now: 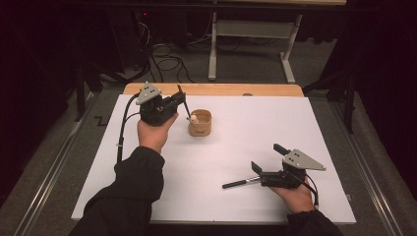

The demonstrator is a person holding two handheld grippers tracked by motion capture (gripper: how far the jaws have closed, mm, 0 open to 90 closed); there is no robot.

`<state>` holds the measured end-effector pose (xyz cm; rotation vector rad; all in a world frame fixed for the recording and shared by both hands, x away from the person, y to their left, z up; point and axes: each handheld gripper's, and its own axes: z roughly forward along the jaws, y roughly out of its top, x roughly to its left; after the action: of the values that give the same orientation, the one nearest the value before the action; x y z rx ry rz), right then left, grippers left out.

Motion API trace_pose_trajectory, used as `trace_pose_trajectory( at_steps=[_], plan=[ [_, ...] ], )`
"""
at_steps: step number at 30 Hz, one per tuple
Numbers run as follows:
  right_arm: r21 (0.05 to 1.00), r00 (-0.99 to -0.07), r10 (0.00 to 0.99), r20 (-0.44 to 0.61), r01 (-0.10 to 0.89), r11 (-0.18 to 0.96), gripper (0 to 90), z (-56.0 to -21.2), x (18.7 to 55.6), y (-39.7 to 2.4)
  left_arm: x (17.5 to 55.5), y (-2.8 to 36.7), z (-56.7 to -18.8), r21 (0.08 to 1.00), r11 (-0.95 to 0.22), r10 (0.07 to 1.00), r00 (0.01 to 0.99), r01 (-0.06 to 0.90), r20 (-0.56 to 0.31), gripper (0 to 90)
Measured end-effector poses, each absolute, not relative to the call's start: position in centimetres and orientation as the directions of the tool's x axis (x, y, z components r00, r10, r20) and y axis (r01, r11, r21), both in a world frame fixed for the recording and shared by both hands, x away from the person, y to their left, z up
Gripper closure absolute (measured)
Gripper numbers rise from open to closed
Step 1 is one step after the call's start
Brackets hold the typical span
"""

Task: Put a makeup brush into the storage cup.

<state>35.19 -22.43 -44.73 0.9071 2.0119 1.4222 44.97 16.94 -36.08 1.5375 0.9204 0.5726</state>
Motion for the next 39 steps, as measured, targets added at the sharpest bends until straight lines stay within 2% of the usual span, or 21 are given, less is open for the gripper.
trace_pose_trajectory(
  at_steps=[20, 39],
  plan=[
    [0.944, -0.651, 0.758, -0.032, 0.230, 0.237, 2.4, -44.9, 35.2, -22.4, 47.6, 16.5, -36.3, 0.970, 0.028, 0.820, 0.549, 0.243, -0.161, 83.9],
    [0.942, -0.653, 0.757, -0.032, 0.234, 0.242, 2.4, -45.0, 35.2, -22.3, 48.6, 16.0, -37.2, 0.965, 0.021, 0.822, 0.545, 0.263, -0.166, 83.9]
  ],
)
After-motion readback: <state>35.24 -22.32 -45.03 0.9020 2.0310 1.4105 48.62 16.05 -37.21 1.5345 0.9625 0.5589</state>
